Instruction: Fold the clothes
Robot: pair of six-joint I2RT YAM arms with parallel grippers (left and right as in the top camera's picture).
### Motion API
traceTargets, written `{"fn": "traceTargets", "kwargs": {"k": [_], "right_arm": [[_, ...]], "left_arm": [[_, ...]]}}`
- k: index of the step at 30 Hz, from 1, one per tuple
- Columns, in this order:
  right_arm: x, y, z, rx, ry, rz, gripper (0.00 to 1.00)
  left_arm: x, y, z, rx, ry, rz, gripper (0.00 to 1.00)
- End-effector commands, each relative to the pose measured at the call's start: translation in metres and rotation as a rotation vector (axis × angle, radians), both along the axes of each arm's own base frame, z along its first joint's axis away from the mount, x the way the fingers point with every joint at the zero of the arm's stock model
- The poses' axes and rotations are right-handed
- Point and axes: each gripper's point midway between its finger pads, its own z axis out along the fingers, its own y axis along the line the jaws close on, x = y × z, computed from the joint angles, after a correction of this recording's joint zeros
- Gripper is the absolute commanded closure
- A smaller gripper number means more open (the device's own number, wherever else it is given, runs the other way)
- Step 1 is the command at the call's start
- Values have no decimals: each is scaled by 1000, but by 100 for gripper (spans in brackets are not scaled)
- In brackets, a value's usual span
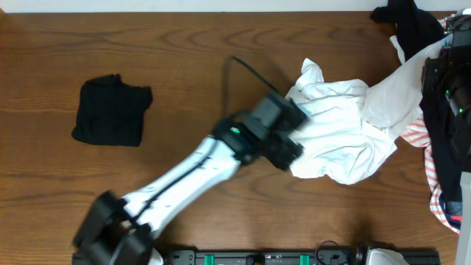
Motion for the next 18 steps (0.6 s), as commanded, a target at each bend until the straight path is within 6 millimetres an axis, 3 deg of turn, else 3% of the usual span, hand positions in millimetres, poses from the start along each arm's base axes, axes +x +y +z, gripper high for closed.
{"fn": "traceTargets", "kwargs": {"k": [1, 7, 18], "right_arm": [[-1, -1, 6, 14, -18, -8, 99], [-1, 0, 6, 16, -16, -4, 99], [-1, 0, 6, 17, -16, -4, 99]], "left_arm": [[-25, -30, -28, 26, 20, -100, 26], [-49, -67, -58, 47, -119, -359, 16], [-45, -97, -92, 44, -230, -440, 14]]}}
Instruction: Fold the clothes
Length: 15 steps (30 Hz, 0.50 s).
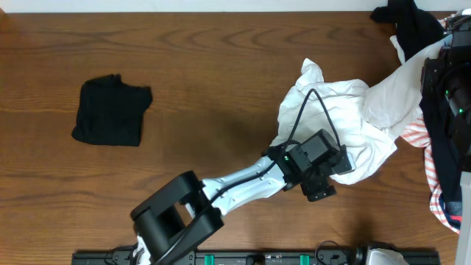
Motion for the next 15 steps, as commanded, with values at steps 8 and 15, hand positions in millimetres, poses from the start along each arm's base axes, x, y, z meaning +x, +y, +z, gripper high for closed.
{"fn": "traceTargets", "kwargs": {"k": [8, 15], "right_arm": [[-1, -1, 7, 13, -19, -7, 99], [-1, 0, 6, 24, -17, -10, 99]], "left_arm": [[24, -8, -41, 35, -98, 21, 46], [54, 12, -22, 103, -233, 141, 94]]}}
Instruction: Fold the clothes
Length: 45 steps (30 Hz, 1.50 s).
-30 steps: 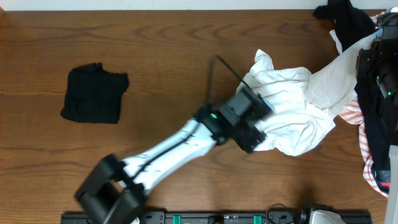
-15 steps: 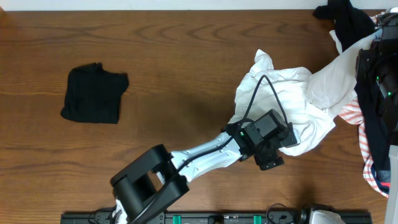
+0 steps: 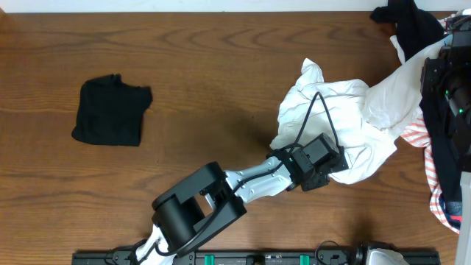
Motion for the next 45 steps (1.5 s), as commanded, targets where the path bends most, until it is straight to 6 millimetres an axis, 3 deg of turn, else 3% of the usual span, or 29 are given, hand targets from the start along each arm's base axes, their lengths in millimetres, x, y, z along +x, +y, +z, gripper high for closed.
{"fn": "traceTargets", "kwargs": {"k": [1, 4, 6, 11, 15, 21, 26, 27, 29, 33, 37, 39, 40, 45], "right_arm": [[-1, 0, 6, 18, -19, -7, 99], [-1, 0, 6, 18, -19, -7, 99], [-1, 0, 6, 19, -15, -7, 99], [-8, 1, -6, 41, 36, -16, 99], [-14, 2, -19, 60, 94, -25, 99], [-18, 2, -25, 64, 122, -26, 99], [-20, 2, -29, 84, 135, -38, 99], [-21, 3, -30, 86, 144, -38, 99], [-24, 3, -34, 88, 162, -39, 99], [-31, 4, -42, 96, 203, -41, 99], [-37, 5, -49, 101, 241, -43, 99], [-38, 5, -50, 102, 249, -43, 99], [-39, 5, -51, 102, 252, -43, 99], [-39, 5, -51, 103, 251, -43, 99]], "left_arm": [[31, 17, 35, 27, -141, 110, 94], [40, 39, 76, 16, -162, 155, 94], [48, 63, 99, 25, -159, 197, 94], [83, 135, 145, 26, -165, 361, 94], [126, 201, 183, -25, -222, 542, 94], [170, 293, 196, -23, -251, 781, 94], [188, 343, 192, -6, -252, 904, 94], [189, 348, 190, 1, -246, 917, 90], [186, 355, 184, 19, -224, 930, 61], [171, 356, 170, 35, -128, 974, 43], [150, 343, 156, -46, 67, 1052, 41], [137, 328, 151, -113, 198, 1059, 41], [124, 309, 148, -179, 326, 1033, 41], [99, 286, 128, -203, 490, 1062, 40]]}}
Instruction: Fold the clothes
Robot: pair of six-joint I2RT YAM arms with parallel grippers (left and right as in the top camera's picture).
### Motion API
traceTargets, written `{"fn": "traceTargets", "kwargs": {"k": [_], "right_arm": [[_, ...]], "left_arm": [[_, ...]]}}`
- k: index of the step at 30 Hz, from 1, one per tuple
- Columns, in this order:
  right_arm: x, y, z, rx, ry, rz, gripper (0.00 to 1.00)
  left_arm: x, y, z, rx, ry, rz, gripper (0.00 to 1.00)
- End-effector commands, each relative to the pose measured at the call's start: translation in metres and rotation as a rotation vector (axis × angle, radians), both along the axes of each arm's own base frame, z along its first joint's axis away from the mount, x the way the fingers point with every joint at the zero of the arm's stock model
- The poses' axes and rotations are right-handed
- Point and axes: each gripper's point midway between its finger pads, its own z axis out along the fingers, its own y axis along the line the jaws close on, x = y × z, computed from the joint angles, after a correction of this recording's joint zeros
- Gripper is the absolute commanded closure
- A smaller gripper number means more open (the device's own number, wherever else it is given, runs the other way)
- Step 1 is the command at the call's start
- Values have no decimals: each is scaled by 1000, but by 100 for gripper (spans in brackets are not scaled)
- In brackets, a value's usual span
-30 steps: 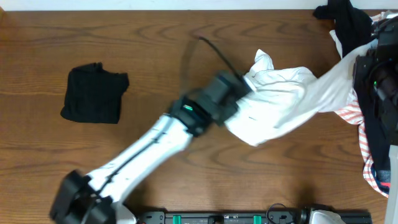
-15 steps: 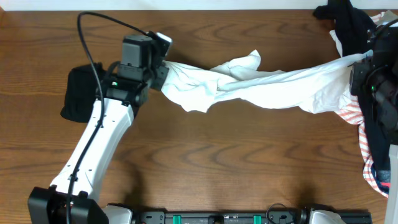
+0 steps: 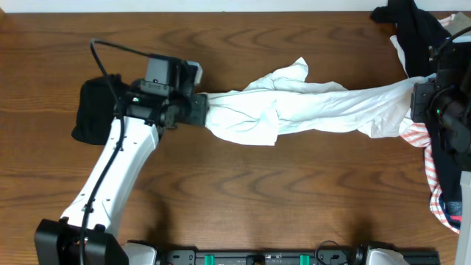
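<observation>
A white garment (image 3: 309, 107) lies pulled out in a long band across the table, from left of centre to the right edge. My left gripper (image 3: 202, 111) is shut on its left end. At the right edge, my right gripper (image 3: 414, 100) meets the garment's other end and appears shut on it, though its fingers are mostly hidden by cloth and the arm. A folded black garment (image 3: 94, 121) lies at the left, partly under my left arm.
A heap of clothes sits at the right edge: a pink-striped piece (image 3: 436, 173), a dark one beside my right arm, and a black one (image 3: 407, 18) at the back corner. The wooden table (image 3: 243, 199) runs the full width of the view.
My left gripper was at the crumpled white garment's lower edge right of centre. It is now far to the left beside the black garment, with the white garment stretched out behind it.
My left gripper was first over the left side of the bunched white garment. Then it was at the garment's lower front edge, and it stayed there a moment later. Now the gripper holds that end far left, and the garment is drawn into a long band.
</observation>
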Motion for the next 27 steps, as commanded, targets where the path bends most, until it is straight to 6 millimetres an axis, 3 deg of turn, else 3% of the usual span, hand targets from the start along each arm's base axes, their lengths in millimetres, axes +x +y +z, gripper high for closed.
{"fn": "traceTargets", "kwargs": {"k": [1, 7, 13, 21, 27], "right_arm": [[1, -1, 4, 15, -13, -14, 99], [1, 1, 4, 24, -12, -5, 99], [1, 4, 4, 35, -13, 7, 99], [1, 4, 3, 35, -12, 7, 99], [1, 4, 4, 35, -13, 7, 99]], "left_arm": [[-27, -32, -20, -156, 158, 47, 39], [-34, -55, -43, -196, 171, 115, 34], [-25, -55, -75, -69, 85, 154, 32], [-18, -60, -127, -103, 211, 322, 31], [-14, -64, -140, -113, 227, 330, 31]]}}
